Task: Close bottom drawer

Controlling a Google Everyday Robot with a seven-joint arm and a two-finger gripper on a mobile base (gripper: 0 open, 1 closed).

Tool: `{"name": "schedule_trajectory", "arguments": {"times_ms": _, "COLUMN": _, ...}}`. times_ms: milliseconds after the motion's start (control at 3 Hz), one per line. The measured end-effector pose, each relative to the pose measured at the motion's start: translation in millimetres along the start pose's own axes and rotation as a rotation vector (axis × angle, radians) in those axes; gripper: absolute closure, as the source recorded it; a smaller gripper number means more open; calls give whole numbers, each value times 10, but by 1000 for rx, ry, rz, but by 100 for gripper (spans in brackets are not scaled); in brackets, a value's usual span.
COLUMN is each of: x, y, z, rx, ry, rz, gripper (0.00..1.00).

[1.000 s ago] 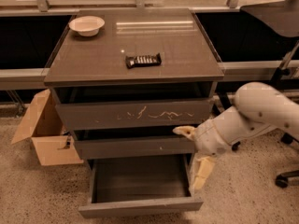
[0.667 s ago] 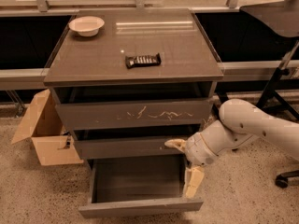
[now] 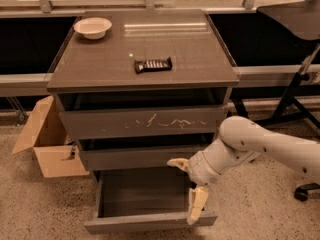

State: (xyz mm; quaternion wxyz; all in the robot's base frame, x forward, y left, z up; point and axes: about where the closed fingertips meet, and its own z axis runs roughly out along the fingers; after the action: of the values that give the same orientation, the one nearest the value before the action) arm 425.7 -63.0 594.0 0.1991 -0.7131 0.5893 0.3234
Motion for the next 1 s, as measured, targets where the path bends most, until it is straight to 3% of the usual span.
{"name": "schedule_trajectory", "arguments": {"times_ms": 667, "x": 408, "y": 12, "z": 977, "rx": -64, "ry": -91, "rz": -106, "gripper": 0}}
{"name": "schedule_trajectory", "arguments": {"times_ms": 1000, "x": 408, "y": 12, "z": 977, "rx": -64, "ry": -91, "rz": -106, "gripper": 0}}
